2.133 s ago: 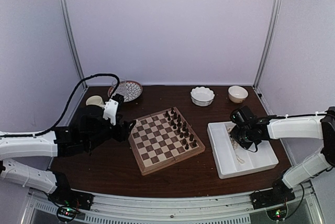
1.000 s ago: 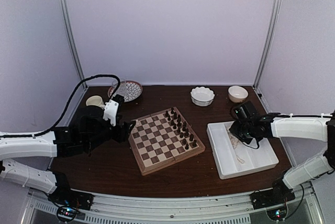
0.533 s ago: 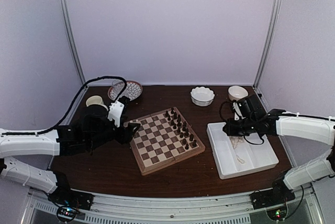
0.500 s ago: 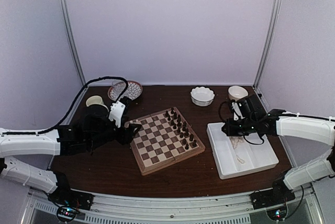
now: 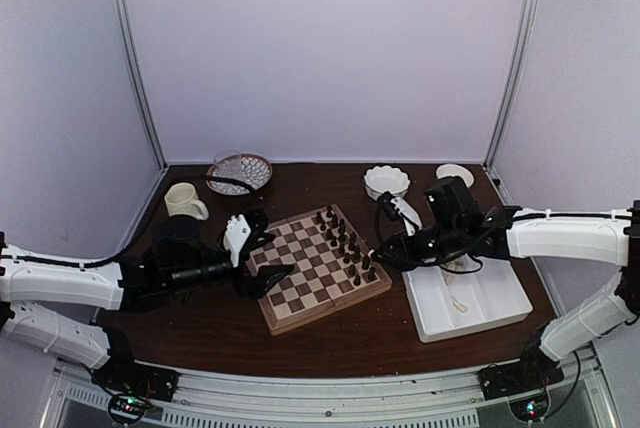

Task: Set up the chess pieces on the board
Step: Pass from the right arm to the left

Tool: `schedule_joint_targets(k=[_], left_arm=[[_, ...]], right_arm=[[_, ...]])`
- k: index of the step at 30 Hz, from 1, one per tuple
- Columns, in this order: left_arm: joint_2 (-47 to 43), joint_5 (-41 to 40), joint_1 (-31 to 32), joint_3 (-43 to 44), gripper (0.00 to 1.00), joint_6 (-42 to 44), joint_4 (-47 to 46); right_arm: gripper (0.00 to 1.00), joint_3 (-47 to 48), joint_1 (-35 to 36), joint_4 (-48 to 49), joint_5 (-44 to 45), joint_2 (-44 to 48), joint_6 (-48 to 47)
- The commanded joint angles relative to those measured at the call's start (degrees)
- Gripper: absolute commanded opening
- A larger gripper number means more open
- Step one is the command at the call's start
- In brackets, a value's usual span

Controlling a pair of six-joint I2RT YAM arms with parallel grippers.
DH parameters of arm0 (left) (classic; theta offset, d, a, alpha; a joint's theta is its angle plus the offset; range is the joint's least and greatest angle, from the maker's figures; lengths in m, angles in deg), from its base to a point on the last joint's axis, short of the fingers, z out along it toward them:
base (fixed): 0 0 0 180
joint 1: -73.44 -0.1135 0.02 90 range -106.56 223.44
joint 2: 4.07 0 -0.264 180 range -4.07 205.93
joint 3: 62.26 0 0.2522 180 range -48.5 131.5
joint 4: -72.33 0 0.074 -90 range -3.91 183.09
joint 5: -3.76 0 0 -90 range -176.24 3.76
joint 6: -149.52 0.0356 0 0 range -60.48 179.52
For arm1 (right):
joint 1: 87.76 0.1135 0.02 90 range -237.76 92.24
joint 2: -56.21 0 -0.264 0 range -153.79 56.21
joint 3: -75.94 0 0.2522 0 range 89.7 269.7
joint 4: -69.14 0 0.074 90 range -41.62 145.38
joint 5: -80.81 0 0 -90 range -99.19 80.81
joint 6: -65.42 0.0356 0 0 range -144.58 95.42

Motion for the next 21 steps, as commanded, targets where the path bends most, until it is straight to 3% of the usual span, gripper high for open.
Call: schedule_joint_targets(k=[1, 5, 10, 21], left_arm=[[1.0, 3.9, 1.1, -6.2, 0.79, 10.0, -19.6], [4.6, 6.1, 1.4, -10.0, 0.79, 16.0, -28.7], [9.1, 14.3, 2.7, -6.8, 0.77, 22.5, -22.8], [14.3, 12.0, 7.4, -3.4, 0.71, 29.4, -19.2]], right_arm=[[0.09, 3.5, 1.2, 6.2, -9.5, -4.2, -2.2], [0.10, 6.2, 3.3, 9.5, -12.6, -9.3, -2.3], [0.11, 6.4, 7.5, 14.9, -15.9, -12.5, -2.4], [0.13, 3.6, 12.9, 21.2, -21.0, -12.5, -2.2]])
